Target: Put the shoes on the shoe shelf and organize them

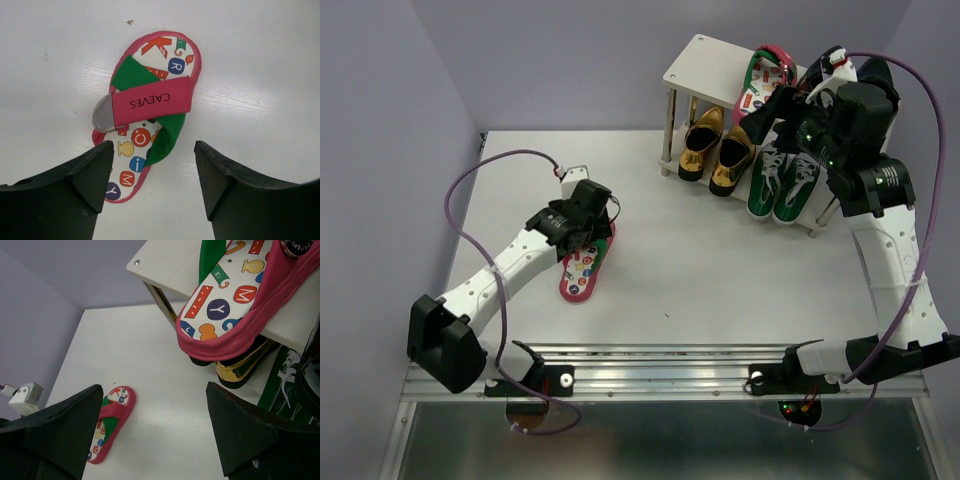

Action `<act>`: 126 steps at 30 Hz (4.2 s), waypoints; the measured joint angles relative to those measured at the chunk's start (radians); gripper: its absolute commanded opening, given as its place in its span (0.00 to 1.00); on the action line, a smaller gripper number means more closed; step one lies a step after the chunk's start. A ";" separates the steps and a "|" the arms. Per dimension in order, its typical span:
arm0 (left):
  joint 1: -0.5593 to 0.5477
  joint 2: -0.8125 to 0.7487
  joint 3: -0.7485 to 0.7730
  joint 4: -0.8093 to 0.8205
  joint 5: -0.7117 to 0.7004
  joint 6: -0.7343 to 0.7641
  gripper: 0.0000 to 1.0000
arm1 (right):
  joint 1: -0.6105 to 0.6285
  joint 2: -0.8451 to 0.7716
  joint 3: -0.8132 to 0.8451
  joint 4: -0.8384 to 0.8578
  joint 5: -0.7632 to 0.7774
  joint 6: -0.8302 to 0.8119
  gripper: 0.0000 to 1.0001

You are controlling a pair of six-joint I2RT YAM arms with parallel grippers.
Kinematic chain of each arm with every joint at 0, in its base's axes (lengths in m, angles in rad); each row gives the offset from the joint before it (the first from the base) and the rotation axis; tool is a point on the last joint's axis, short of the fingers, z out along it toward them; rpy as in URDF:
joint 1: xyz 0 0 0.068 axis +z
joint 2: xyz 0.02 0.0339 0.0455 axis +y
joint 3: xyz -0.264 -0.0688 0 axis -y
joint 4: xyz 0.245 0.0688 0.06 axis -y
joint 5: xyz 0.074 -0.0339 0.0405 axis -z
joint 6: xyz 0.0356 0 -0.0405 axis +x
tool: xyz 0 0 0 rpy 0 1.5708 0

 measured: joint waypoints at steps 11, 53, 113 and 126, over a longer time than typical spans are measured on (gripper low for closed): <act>-0.008 0.025 -0.175 0.146 0.164 -0.017 0.77 | 0.000 0.000 0.000 0.000 -0.001 0.001 0.89; 0.137 -0.035 0.078 0.142 0.323 0.006 0.68 | 0.542 0.080 -0.268 0.019 0.177 0.006 0.89; 0.428 -0.317 0.054 -0.004 0.311 0.118 0.67 | 0.473 0.548 0.510 0.198 0.671 -0.223 0.01; 0.428 -0.322 0.061 -0.011 0.308 0.126 0.66 | 0.331 0.551 0.437 0.310 0.752 -0.187 0.01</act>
